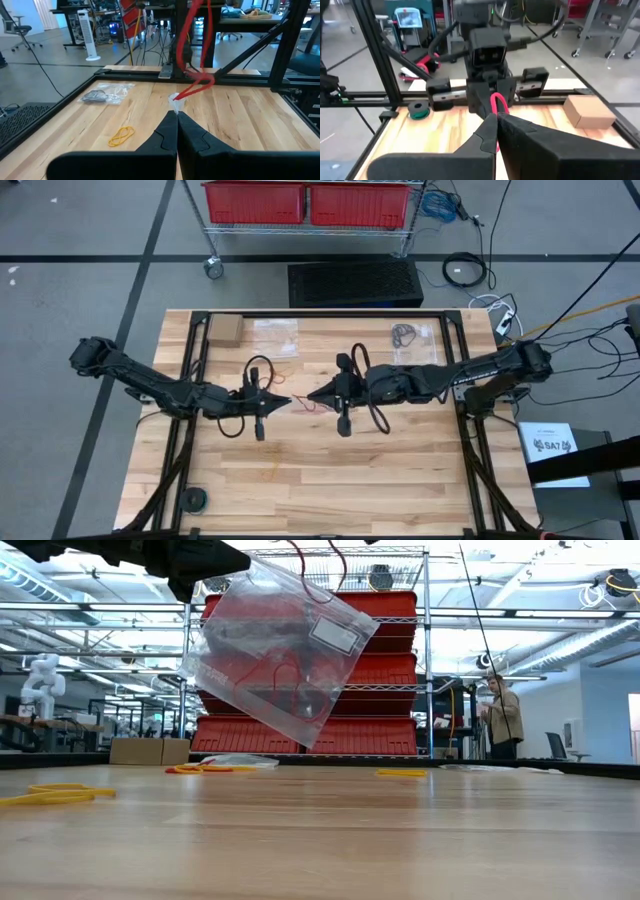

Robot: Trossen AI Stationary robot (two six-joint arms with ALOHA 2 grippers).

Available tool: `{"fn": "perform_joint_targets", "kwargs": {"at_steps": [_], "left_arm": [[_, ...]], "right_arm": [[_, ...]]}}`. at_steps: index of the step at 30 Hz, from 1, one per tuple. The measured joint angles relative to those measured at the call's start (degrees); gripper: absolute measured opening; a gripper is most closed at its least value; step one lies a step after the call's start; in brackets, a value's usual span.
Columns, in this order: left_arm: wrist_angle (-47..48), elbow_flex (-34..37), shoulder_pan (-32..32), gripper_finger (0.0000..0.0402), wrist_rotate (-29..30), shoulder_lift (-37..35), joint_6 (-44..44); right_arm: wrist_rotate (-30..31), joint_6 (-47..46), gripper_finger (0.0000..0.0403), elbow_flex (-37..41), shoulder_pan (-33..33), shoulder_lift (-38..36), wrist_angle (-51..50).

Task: Sort rubber bands
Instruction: Put the right red rubber band into the bottom right transparent zip lock bag

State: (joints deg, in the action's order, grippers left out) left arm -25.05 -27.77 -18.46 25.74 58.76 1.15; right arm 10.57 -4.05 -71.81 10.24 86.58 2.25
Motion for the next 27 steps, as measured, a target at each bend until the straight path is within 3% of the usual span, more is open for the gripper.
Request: {"fn": "perform_joint_targets", "kwargs": {"at_steps": [19,27], "left_arm": [[0.1,0.0,0.0,0.0000,-0.1,0.0,0.0],[0.1,0.0,-0.3,0.0000,-0.1,0.0,0.0]], "right_arm": [[-0.1,-2.4,0.0000,0.0,0.0,4.4,-1.8],[3.3,-1.6,0.0000,0.0,0.0,2.9,-5.2]]}}
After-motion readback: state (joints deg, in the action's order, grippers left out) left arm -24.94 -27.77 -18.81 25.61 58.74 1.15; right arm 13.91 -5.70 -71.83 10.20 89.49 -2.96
